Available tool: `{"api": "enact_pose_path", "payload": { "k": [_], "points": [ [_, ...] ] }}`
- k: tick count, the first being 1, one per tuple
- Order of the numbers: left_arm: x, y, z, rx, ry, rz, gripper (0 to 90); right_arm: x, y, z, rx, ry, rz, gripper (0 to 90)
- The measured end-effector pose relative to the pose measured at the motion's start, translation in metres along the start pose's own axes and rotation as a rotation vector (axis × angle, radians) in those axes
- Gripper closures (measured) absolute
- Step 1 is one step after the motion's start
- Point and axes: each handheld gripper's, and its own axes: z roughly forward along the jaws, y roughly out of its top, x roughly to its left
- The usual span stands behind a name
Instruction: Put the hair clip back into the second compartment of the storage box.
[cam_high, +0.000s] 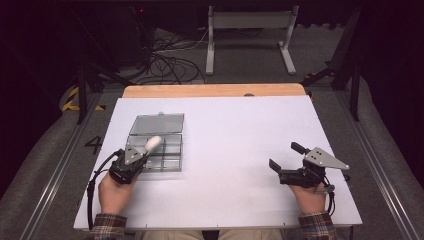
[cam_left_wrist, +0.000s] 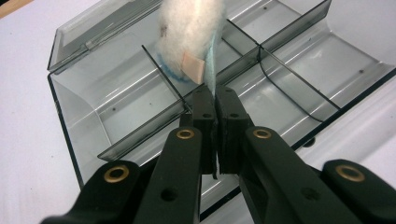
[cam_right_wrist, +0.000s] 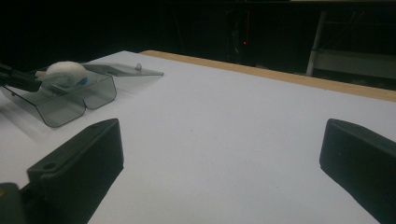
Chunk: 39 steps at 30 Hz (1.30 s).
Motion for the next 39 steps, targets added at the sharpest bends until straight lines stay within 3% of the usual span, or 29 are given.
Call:
{"api": "enact_pose_path", "payload": {
  "k": [7,16,20,24,32,36,39],
  "points": [
    [-0.002,0.002,0.002,0.006,0.012,0.018,87.1,0.000,0.000,0.001,0.003,-0.001,0.001,0.0],
    [-0.003,0.003,0.005,0.007,0.014,0.008,86.3,0.000,0.000,0.000,0.003,-0.002,0.002,0.0],
    [-0.003,0.004,0.004,0.002,0.038,0.009,79.0,-0.001,0.000,0.000,0.002,-0.002,0.002,0.0],
    [-0.003,0.004,0.003,-0.003,0.032,0.007,72.1,0.000,0.000,0.000,0.001,-0.001,0.002,0.0],
    [0.001,0.007,-0.008,-0.138,-0.056,-0.066,59.2,-0.001,0.001,-0.001,-0.002,-0.002,0.002,0.1],
    [0.005,0.011,-0.010,-0.197,-0.104,-0.107,57.8,-0.001,0.001,-0.002,-0.003,-0.004,0.005,0.2],
    [0.006,0.012,-0.010,-0.230,-0.134,-0.140,62.7,-0.001,0.001,-0.002,-0.003,-0.005,0.008,0.5]
  ]
}}
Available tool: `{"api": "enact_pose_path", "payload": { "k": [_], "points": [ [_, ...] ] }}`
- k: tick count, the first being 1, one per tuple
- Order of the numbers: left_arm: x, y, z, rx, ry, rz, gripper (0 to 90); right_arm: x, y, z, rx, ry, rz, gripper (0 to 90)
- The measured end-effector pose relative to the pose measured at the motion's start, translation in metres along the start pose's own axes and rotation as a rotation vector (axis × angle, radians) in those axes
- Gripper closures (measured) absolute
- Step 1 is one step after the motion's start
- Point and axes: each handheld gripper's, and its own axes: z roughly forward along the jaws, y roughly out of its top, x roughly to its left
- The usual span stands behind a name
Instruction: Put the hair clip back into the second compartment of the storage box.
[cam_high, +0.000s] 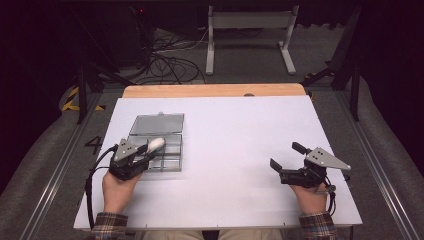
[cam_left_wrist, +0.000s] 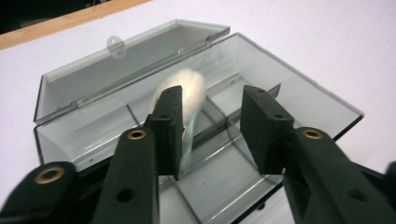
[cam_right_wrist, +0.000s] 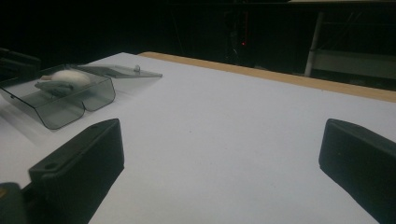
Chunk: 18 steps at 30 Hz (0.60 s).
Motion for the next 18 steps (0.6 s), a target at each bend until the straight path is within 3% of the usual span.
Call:
{"api": "enact_pose_path", "payload": {
  "k": [5,7,18],
  "points": [
    [0.002,0.003,0.002,-0.026,-0.047,-0.027,81.9,0.000,0.000,0.000,0.003,0.001,0.003,0.7],
    [0.003,0.004,0.003,-0.035,-0.047,-0.038,89.2,0.000,0.000,0.001,0.003,0.001,0.006,0.9],
    [0.010,0.007,0.021,0.000,0.007,-0.092,89.7,0.000,0.000,0.000,0.005,0.005,0.012,1.1]
  ]
}}
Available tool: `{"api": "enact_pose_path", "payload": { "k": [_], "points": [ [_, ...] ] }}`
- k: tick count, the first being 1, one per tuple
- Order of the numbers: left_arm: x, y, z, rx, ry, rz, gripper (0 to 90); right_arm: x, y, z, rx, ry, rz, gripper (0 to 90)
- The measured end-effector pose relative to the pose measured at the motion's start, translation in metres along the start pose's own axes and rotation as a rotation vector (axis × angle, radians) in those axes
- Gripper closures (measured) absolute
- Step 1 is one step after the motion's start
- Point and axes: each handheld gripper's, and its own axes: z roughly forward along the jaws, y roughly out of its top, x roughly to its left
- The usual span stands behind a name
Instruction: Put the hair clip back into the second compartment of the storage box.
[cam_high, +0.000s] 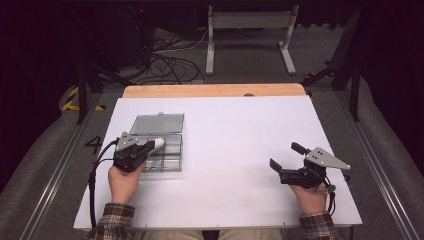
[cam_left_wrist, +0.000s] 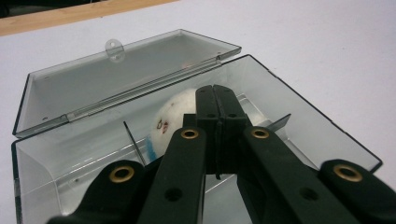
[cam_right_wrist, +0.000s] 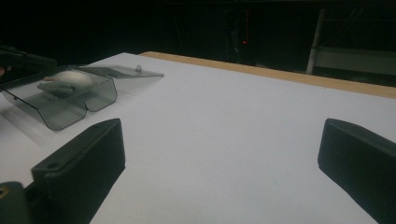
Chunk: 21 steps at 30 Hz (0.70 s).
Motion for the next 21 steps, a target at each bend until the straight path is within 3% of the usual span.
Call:
{"api": "enact_pose_path", "payload": {
  "k": [9,13,21],
  "points": [
    [0.000,-0.002,0.008,0.054,0.023,-0.001,89.8,0.000,0.000,0.000,-0.001,0.000,-0.001,1.2],
    [0.001,-0.004,0.010,0.076,0.053,0.014,89.8,0.000,0.000,0.000,0.000,-0.001,-0.002,1.2],
    [0.001,-0.004,0.010,0.080,0.041,0.014,89.8,0.000,0.000,0.000,-0.001,0.001,-0.002,1.3]
  ]
}}
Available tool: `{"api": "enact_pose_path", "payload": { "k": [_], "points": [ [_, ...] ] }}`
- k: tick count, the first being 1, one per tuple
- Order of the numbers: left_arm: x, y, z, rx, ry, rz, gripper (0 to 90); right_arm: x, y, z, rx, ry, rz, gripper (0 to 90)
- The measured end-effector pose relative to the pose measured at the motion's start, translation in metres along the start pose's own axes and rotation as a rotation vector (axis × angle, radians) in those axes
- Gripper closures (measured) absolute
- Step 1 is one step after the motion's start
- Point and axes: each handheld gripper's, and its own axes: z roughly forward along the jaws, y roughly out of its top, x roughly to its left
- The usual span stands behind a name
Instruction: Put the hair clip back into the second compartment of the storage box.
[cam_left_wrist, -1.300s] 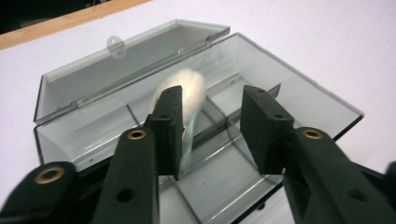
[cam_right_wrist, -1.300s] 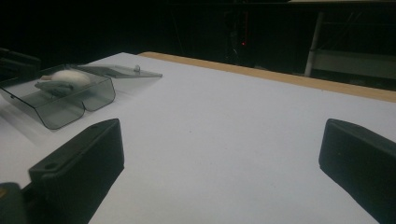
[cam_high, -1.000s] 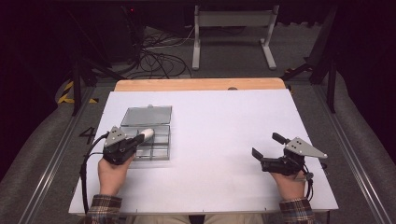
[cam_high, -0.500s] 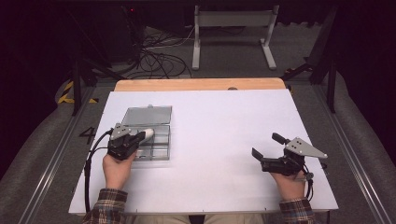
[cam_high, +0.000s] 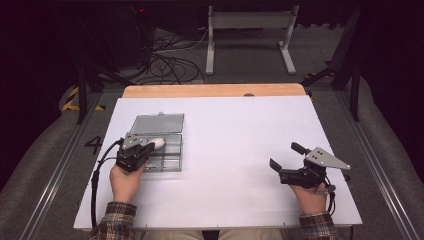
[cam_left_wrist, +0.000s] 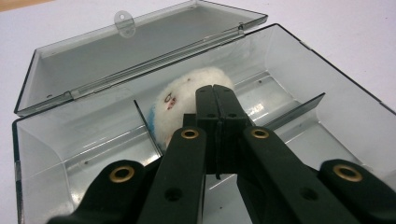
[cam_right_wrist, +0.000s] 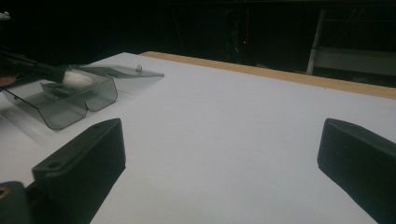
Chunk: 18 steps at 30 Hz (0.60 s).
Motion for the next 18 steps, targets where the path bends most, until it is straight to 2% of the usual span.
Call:
{"api": "enact_pose_path", "payload": {
  "k": [10,15,18],
  "points": [
    [-0.002,0.001,-0.006,-0.028,-0.052,-0.004,89.4,-0.001,0.000,-0.001,-0.003,-0.002,-0.002,1.3],
    [-0.003,0.001,-0.010,-0.061,-0.065,-0.009,82.6,-0.001,0.000,-0.001,-0.004,-0.001,0.002,1.3],
    [-0.005,-0.001,-0.012,-0.086,-0.069,0.006,77.4,-0.002,0.001,-0.002,-0.003,-0.001,0.002,1.3]
  ]
}}
